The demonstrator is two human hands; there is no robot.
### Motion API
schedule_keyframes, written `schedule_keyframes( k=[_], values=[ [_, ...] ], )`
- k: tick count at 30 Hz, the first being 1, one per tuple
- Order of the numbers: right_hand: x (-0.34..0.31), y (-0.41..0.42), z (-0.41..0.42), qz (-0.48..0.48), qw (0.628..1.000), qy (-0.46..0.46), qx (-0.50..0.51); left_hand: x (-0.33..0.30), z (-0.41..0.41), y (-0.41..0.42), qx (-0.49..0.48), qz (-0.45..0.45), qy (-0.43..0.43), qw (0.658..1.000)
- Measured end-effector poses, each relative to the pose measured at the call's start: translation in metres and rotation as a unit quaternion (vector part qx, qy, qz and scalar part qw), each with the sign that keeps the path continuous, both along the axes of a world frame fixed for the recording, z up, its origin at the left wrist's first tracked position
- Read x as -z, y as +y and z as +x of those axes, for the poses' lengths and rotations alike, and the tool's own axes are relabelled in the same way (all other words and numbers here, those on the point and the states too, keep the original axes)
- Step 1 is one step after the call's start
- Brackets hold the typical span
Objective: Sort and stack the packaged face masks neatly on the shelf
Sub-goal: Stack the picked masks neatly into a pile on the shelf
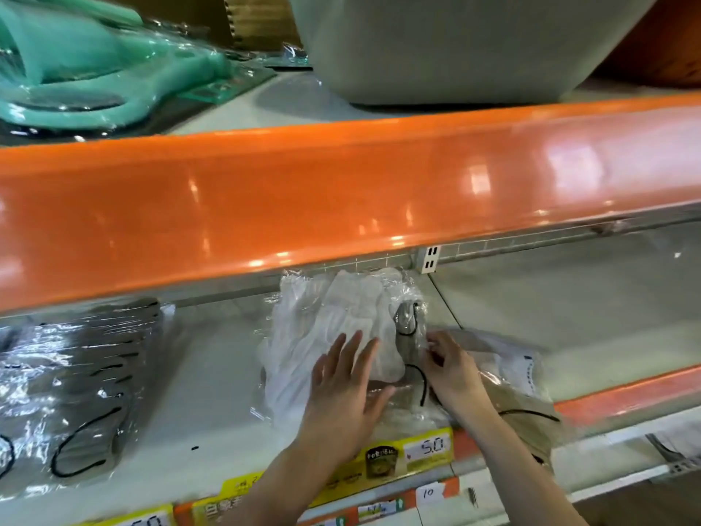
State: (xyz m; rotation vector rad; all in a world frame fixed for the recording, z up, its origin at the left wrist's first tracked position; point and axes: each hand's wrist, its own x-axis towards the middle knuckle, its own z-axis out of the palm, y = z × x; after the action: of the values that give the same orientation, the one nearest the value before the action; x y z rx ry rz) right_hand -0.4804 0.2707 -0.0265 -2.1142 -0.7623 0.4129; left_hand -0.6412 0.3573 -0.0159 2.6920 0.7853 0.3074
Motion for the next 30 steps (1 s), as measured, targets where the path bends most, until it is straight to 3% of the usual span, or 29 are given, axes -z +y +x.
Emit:
schedule_keyframes(
  k=[13, 19, 22, 27, 30],
  values=[
    [0.003, 0.012, 0.019, 0.051, 0.997, -0.011, -0.063, 0.02, 0.025, -0.007, 0.005, 0.04, 0.125, 0.991],
    [-0.004, 0.018, 0.035, 0.062, 0.997, 0.0, -0.044, 0.025, 0.029, -0.01, 0.007, 0.01, 0.055, 0.998],
    [-0.009, 0.019, 0.043, 0.098, 0.994, 0.027, -0.038, 0.021, 0.03, -0.014, 0.002, 0.018, 0.045, 0.999],
    [-0.021, 0.017, 0.037, 0.162, 0.986, -0.007, -0.03, 0.01, 0.034, -0.021, -0.016, -0.017, 0.044, 0.999],
    [-0.02, 0.011, 0.029, 0.204, 0.979, 0.027, 0.001, 0.008, 0.039, -0.025, -0.022, 0.012, 0.003, 1.0]
  ],
)
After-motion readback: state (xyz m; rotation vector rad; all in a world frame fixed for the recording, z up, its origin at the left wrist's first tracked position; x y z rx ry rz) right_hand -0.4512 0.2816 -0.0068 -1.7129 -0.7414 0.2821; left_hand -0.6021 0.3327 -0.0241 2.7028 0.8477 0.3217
